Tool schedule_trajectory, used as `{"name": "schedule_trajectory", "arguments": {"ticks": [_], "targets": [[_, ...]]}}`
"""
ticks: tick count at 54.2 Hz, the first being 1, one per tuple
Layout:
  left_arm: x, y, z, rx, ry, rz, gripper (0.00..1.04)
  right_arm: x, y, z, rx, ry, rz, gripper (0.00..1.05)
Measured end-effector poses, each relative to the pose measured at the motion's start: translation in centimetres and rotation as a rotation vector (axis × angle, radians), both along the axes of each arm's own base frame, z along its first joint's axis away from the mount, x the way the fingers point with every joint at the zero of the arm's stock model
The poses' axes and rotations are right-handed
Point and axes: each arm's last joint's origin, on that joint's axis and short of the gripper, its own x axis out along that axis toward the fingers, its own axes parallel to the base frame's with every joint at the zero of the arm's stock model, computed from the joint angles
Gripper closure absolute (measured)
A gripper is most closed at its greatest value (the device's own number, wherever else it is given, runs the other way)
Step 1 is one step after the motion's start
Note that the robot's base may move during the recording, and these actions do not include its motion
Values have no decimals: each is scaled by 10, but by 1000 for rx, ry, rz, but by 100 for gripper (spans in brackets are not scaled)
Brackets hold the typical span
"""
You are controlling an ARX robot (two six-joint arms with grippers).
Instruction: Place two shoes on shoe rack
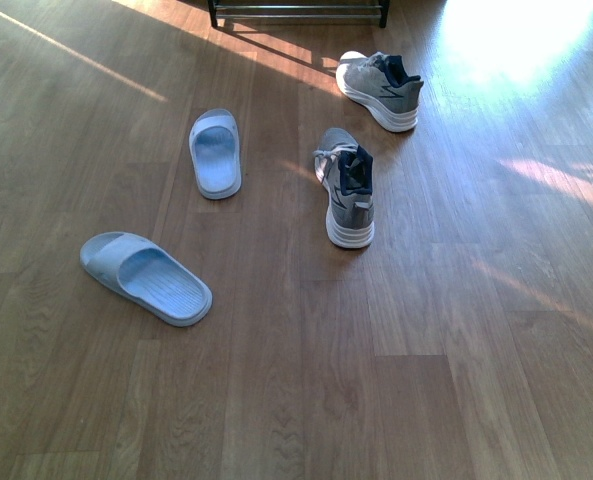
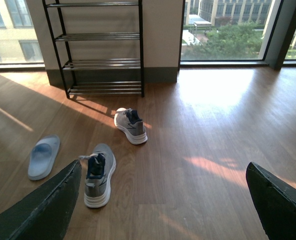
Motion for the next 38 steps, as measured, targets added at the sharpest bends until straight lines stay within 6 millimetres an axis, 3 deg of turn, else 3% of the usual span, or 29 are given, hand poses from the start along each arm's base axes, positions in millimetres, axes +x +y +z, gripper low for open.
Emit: {"name": "schedule_trajectory", "arguments": {"ticks": [38], "targets": [[0, 0, 0, 0, 0, 0, 9, 0, 0, 0, 0, 0, 0, 9]]}}
